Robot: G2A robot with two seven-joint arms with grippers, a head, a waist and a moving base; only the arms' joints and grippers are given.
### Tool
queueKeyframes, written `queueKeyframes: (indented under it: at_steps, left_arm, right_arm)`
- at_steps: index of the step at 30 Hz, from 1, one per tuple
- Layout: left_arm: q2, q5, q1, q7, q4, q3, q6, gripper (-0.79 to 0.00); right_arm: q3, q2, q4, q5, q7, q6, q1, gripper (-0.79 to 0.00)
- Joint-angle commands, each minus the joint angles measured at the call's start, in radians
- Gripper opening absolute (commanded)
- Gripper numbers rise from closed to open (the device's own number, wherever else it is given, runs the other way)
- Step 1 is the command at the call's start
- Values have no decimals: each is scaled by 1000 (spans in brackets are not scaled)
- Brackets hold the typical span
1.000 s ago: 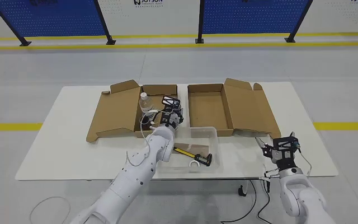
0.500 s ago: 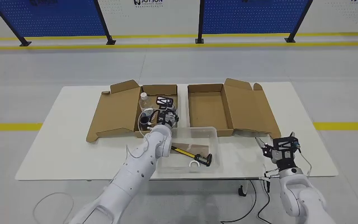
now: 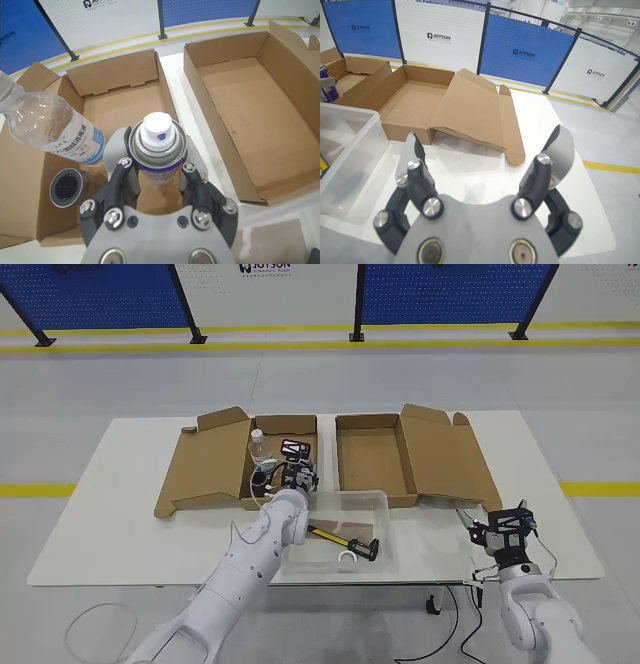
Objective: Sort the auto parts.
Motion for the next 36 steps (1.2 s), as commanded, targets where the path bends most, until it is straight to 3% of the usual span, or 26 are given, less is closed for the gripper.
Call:
queueKeyframes:
  at_steps: [1, 2, 3, 10, 16, 22, 36]
  left_arm:
    - [-2, 2, -1, -1, 5, -2, 3, -317]
    - [-4, 0, -1, -3, 6, -3, 5, -132]
    - [-5, 0, -1, -2, 8, -5, 6, 0]
    - [-11, 5, -1, 9, 12, -15, 5, 0]
    - [-11, 34, 21, 25, -51, -24, 3, 0]
    - [3, 58, 88, 22, -202, -69, 8, 0]
    - [54, 181, 322, -6, -599, -251, 26, 0]
  right_arm:
    - [0, 0, 0, 0, 0, 0, 0, 0]
    - [0, 0, 0, 0, 0, 0, 0, 0]
    - [0, 0, 0, 0, 0, 0, 0, 0]
    - [0, 0, 0, 0, 0, 0, 0, 0]
    - [0, 0, 0, 0, 0, 0, 0, 0]
    - [0, 0, 0, 0, 0, 0, 0, 0]
    - [0, 0, 0, 0, 0, 0, 0, 0]
